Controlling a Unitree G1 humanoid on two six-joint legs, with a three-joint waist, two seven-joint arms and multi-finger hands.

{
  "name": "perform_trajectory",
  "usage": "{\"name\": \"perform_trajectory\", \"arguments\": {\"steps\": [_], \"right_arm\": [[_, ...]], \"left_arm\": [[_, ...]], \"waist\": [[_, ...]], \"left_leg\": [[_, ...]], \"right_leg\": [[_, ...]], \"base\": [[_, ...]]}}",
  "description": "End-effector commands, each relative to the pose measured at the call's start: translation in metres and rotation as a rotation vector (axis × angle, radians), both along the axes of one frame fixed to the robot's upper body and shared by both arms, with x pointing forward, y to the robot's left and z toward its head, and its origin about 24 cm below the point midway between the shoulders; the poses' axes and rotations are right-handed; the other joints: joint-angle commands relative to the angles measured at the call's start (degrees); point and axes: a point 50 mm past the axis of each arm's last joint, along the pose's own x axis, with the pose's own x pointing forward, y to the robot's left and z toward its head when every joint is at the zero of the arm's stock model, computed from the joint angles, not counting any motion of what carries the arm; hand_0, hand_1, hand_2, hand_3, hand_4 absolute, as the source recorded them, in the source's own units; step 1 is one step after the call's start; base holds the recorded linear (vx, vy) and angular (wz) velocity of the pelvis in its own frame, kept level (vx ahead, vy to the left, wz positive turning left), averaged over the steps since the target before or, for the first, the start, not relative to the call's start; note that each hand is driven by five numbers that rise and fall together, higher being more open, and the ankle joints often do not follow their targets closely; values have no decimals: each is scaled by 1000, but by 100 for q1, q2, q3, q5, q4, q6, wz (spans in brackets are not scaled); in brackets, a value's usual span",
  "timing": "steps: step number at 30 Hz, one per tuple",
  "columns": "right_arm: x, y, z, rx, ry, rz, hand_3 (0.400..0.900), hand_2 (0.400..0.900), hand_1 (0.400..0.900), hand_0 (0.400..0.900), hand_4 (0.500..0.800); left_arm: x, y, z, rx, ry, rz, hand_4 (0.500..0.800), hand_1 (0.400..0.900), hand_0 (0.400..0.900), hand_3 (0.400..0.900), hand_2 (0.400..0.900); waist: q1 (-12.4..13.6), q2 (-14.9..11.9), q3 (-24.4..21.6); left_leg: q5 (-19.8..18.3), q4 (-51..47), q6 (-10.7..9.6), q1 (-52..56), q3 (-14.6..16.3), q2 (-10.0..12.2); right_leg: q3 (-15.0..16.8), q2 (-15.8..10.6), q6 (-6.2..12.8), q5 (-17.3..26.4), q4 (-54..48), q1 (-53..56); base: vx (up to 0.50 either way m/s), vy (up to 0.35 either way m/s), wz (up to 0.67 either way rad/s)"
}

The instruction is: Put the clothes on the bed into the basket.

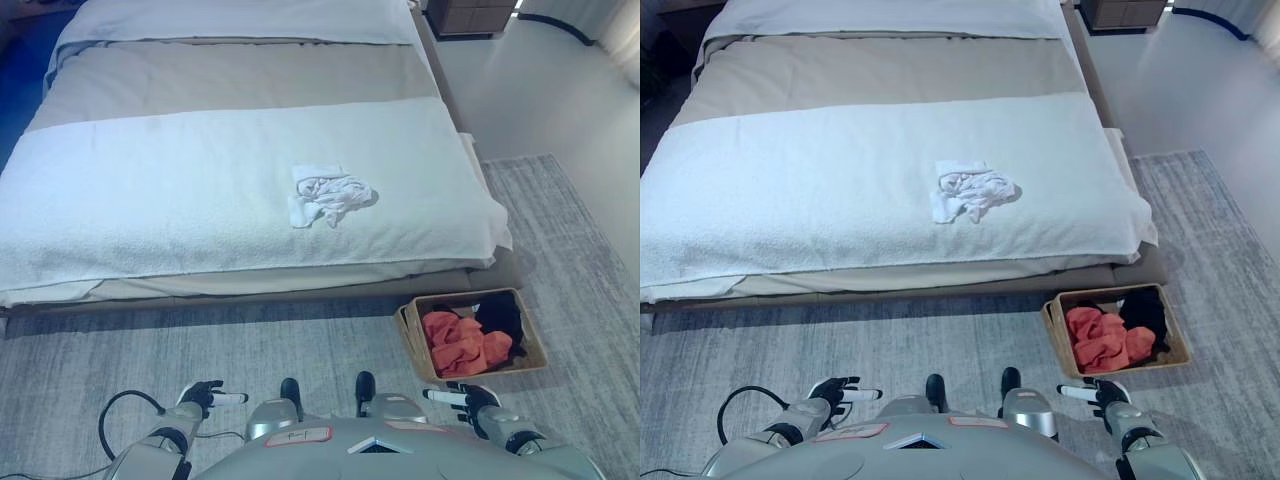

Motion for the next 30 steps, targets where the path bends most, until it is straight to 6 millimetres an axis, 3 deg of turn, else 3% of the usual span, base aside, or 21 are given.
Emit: {"name": "perform_trajectory", "arguments": {"steps": [1, 3, 5, 6, 7, 8, 9, 10, 12, 15, 20, 22, 25, 28, 30], "right_arm": [[8, -18, 8, -70, -13, 21, 900, 900, 900, 900, 800], [8, -20, 9, -74, -14, 22, 900, 900, 900, 900, 800], [11, -25, 12, -90, -18, 34, 900, 900, 900, 900, 800], [11, -25, 12, -90, -18, 34, 900, 900, 900, 900, 800], [17, -28, 15, -100, -42, 35, 900, 900, 900, 900, 800], [17, -29, 15, -105, -37, 45, 900, 900, 900, 900, 800], [17, -29, 15, -105, -37, 45, 900, 900, 900, 900, 800], [19, -31, 16, -113, -42, 38, 900, 900, 900, 900, 800], [18, -31, 16, -115, -37, 41, 900, 900, 900, 900, 800], [19, -31, 16, -119, -43, 41, 900, 900, 900, 900, 800], [15, -27, 13, -105, -19, 61, 900, 900, 900, 900, 800], [11, -27, 12, -99, -4, 63, 900, 900, 900, 900, 800], [8, -23, 10, -78, 14, 69, 900, 900, 900, 900, 800], [12, -19, 9, -60, 2, 71, 900, 900, 900, 900, 800], [12, -16, 8, -50, 11, 77, 900, 900, 900, 900, 800]], "left_arm": [[22, 25, 13, 71, -70, 14, 800, 900, 900, 900, 900], [23, 24, 13, 63, -74, 14, 800, 900, 900, 900, 900], [25, 21, 13, 51, -79, 14, 800, 900, 900, 900, 900], [25, 21, 13, 51, -80, 14, 800, 900, 900, 900, 900], [27, 19, 13, 47, -85, 18, 800, 900, 900, 900, 900], [28, 20, 13, 45, -91, 25, 800, 900, 900, 900, 900], [28, 20, 13, 45, -91, 25, 800, 900, 900, 900, 900], [25, 21, 13, 45, -83, 32, 800, 900, 900, 900, 900], [20, 23, 12, 53, -69, 34, 800, 900, 900, 900, 900], [14, 25, 11, 64, -53, 40, 800, 900, 900, 900, 900], [0, 33, 12, 84, -20, 77, 800, 900, 900, 900, 900], [-6, 37, 12, 92, -4, 88, 800, 900, 900, 900, 900], [-9, 43, 14, 107, 4, 92, 800, 900, 900, 900, 900], [2, 48, 18, 122, -24, 74, 800, 900, 900, 900, 900], [10, 49, 21, 121, -47, 57, 800, 900, 900, 900, 900]], "waist": [[-115, -220, 255], [-95, -258, 346], [-11, -357, 522], [-21, -351, 521], [21, -441, 622], [28, -450, 624], [23, -451, 620], [73, -437, 583], [108, -420, 578], [157, -412, 616], [302, -357, 594], [346, -340, 534], [362, -398, 367], [360, -567, 258], [367, -625, 199]], "left_leg": [[-130, 273, -282, -80, 130, -26], [-241, 857, -292, -389, 8, -118], [-358, 1755, -326, -871, -318, -464], [-377, 1795, -325, -895, -330, -463], [-337, 2141, -348, -1151, -524, -680], [-336, 2119, -304, -1286, -567, -744], [-337, 2123, -304, -1292, -571, -746], [-200, 1733, -190, -1536, -617, -750], [133, 1310, -151, -1713, -675, -637], [369, 786, -157, -2017, -736, -497], [743, 118, -291, -2013, -775, -223], [839, 150, -329, -2005, -769, -175], [880, 483, -208, -2008, -696, -214], [510, 1299, -10, -2248, -480, -488], [329, 1334, 93, -2166, -449, -570]], "right_leg": [[137, 63, 134, -884, 454, 163], [160, 68, 65, -928, 509, 138], [199, 20, 13, -898, 520, 128], [188, 24, 14, -901, 521, 125], [220, 24, -30, -849, 513, 135], [175, 70, -54, -866, 502, 137], [171, 69, -54, -868, 502, 135], [191, 187, -78, -942, 501, 155], [227, 314, -108, -1036, 561, 159], [335, 422, -135, -1153, 607, 206], [834, 604, -85, -1351, 497, 581], [1029, 577, -49, -1452, 444, 785], [1202, 340, 50, -1603, 487, 979], [1336, 59, 236, -1651, 1037, 820], [1351, 8, 352, -1445, 1546, 574]], "base": [[-44, -102, 28], [-82, -158, 28], [-99, -126, 11], [-78, -116, 12], [-27, -119, 16], [-25, -121, 15], [68, -96, 6], [96, -70, -2], [138, -55, -8], [112, -2, -19], [248, 58, -57], [341, 171, -60], [369, 246, -42], [314, 264, -37], [290, 225, -21]]}}
